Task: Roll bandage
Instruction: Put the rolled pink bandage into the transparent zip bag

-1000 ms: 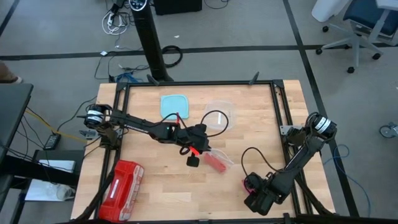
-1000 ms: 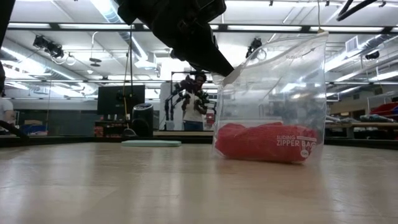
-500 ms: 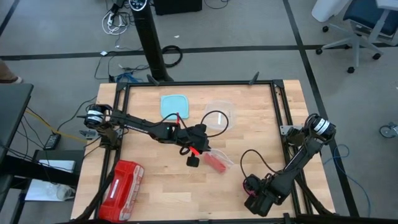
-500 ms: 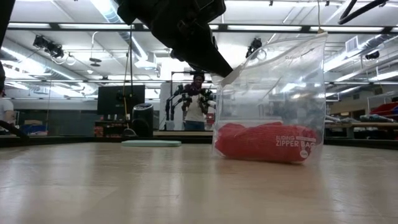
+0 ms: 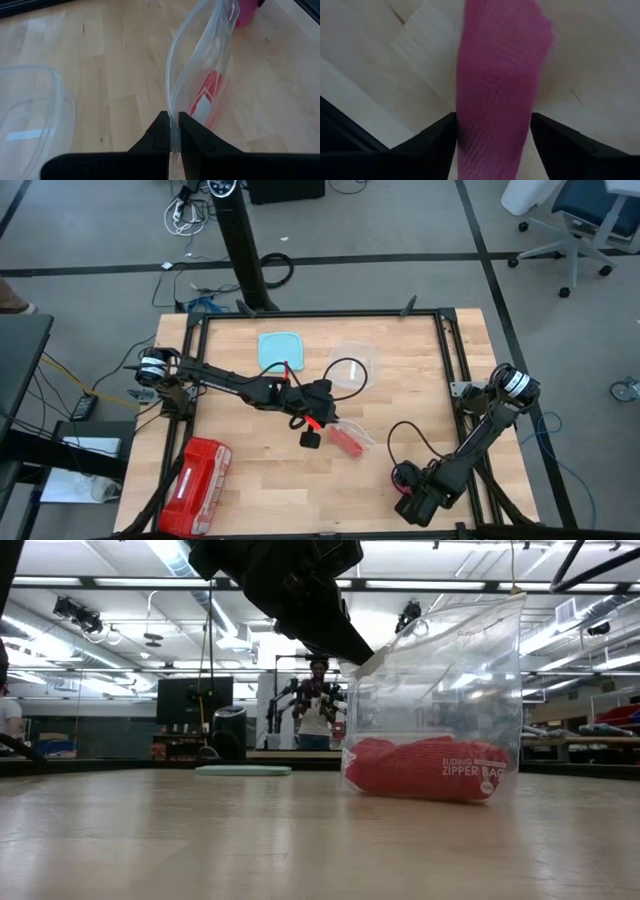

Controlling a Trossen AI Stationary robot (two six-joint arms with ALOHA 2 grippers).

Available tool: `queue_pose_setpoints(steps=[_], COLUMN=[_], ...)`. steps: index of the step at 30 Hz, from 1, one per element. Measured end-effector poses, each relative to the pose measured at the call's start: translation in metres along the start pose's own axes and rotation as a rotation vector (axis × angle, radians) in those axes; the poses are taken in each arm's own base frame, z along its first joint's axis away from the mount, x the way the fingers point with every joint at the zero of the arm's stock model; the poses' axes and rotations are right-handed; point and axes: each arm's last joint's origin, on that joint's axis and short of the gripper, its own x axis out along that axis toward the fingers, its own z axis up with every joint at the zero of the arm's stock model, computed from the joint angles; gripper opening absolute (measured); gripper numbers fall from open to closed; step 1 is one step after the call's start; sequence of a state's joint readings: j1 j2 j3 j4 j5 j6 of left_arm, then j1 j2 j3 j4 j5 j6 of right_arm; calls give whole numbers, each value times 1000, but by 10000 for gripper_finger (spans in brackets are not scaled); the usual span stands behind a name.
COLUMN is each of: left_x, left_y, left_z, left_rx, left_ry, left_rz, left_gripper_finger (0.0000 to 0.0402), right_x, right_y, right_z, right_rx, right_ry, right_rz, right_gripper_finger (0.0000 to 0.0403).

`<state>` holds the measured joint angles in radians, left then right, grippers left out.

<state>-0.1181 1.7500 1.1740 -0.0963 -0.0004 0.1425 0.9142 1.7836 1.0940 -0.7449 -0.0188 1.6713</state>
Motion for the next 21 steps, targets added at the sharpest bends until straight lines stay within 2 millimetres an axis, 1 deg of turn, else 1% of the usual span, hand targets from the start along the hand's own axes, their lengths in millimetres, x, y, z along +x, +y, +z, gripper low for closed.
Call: queue_pose_setpoints(steps=[7,10,17,21], left_x=[0,0,0,0], left_y=[0,0,0,0], left_z=[0,0,0,0], left_rx=[0,0,0,1], left_ry=[1,1,2,1], left_rz=[0,0,0,0], left_gripper_finger=[21,21,21,21], right_x=[1,1,-1,-8], right_y=[-2,-3,-11,-20], right_z=[0,0,1,3], right_rx=[-28,-40,-75,-79], right_ry=[3,2,-8,-50], right_rz=[-10,-21,-103,-168], right_gripper_finger=[191,175,171,171])
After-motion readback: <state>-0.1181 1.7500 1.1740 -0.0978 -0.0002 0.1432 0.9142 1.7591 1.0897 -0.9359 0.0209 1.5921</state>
